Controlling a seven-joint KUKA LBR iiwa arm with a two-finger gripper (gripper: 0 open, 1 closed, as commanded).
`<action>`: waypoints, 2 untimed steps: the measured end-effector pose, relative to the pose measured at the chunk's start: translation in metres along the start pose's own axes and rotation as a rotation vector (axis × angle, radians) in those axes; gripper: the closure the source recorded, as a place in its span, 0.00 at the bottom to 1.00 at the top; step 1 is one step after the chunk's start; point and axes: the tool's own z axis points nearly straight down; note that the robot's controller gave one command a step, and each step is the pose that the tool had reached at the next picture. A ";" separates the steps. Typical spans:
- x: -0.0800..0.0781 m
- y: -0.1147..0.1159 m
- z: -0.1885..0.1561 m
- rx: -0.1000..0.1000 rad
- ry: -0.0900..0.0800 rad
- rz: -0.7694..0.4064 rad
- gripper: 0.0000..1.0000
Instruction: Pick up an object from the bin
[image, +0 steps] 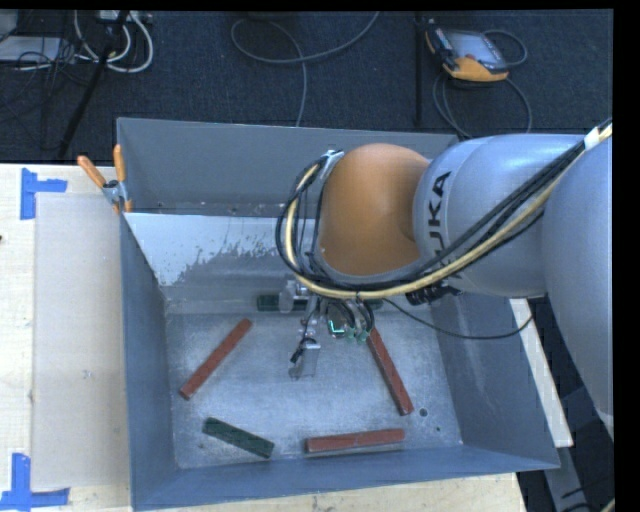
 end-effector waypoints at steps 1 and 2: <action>-0.015 0.086 0.072 -0.004 -0.007 -0.030 0.00; -0.018 0.093 0.085 0.000 -0.011 -0.322 0.00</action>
Offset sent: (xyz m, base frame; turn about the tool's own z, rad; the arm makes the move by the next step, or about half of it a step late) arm 0.0155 0.0803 -0.0678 -0.0228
